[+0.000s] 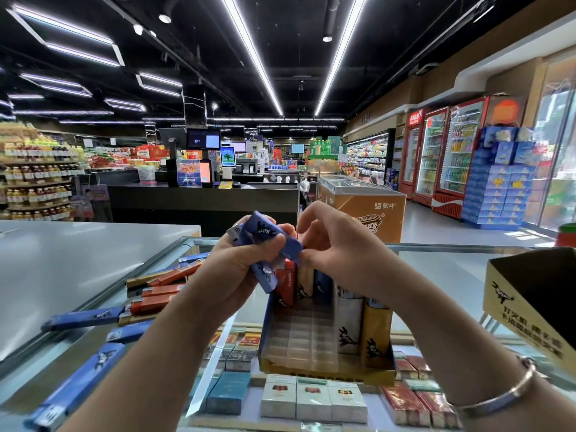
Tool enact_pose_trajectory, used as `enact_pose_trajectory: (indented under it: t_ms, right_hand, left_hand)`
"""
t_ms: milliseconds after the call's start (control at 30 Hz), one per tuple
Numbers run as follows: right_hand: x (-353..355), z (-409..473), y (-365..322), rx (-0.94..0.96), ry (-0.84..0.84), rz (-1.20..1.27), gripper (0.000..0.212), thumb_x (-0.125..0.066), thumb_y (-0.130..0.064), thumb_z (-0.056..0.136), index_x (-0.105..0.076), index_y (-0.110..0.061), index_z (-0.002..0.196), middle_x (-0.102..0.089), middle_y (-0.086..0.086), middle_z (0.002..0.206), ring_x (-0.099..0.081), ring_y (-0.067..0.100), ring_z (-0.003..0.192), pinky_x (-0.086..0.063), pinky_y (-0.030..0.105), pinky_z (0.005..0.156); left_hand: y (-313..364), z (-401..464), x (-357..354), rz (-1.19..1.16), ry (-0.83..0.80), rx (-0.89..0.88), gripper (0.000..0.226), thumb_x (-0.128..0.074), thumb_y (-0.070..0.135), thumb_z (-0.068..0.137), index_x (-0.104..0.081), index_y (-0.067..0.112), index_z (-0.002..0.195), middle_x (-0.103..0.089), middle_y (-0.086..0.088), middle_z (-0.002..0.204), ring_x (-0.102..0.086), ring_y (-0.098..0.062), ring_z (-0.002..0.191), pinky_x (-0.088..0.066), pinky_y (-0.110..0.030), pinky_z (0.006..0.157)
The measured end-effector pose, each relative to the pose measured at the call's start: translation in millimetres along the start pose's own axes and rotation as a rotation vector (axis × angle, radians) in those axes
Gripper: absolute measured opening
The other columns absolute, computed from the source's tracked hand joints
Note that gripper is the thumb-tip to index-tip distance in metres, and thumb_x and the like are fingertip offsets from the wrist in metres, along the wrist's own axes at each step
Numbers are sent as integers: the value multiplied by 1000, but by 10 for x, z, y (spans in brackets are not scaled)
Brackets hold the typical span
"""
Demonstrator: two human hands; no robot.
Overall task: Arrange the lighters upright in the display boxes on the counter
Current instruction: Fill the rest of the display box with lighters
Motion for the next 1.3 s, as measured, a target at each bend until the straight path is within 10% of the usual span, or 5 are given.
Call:
enact_pose_trajectory:
  t_ms: [300, 600, 800, 1300]
  right_hand:
    - [459, -9, 298, -83, 339, 229, 23, -57, 1, 87, -58, -22, 85, -61, 3, 86, -63, 12, 69, -55, 21, 62]
    - [476, 25, 419, -84, 314, 37, 23, -67, 0, 80, -68, -17, 94, -64, -4, 83, -60, 9, 79, -49, 19, 74]
    - [313, 41, 372, -50, 183, -99, 24, -65, 3, 81, -73, -15, 95, -62, -13, 82, -56, -1, 70, -42, 9, 64]
    - [-25, 196, 404, -70, -124, -310, 25, -56, 12, 78, -70, -8, 76, -67, 7, 86, -59, 11, 76, -54, 26, 72]
  left_hand:
    - [65, -95, 380, 571, 402, 11, 7, -66, 25, 83, -64, 21, 89, -57, -2, 76, -47, -10, 56, -39, -24, 46]
    - [-272, -96, 145, 862, 125, 273, 54, -64, -1, 80, -48, 17, 128, -55, 4, 72, -49, -4, 55, -37, -9, 39]
    - [-284, -82, 48, 845, 48, 226, 35, -54, -7, 81, -56, 28, 85, -58, 10, 51, -51, 8, 39, -34, -7, 36]
    - [-395, -43, 94, 769, 12, 268, 39, -58, -1, 82, -47, 32, 99, -62, -3, 95, -62, -15, 92, -54, -31, 79]
Point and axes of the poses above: each hand's wrist, its own z-axis towards the middle knuckle, its own x-axis out of the back of the hand, y = z × x, the point moved 9 cm from there along z, towards the middle knuckle
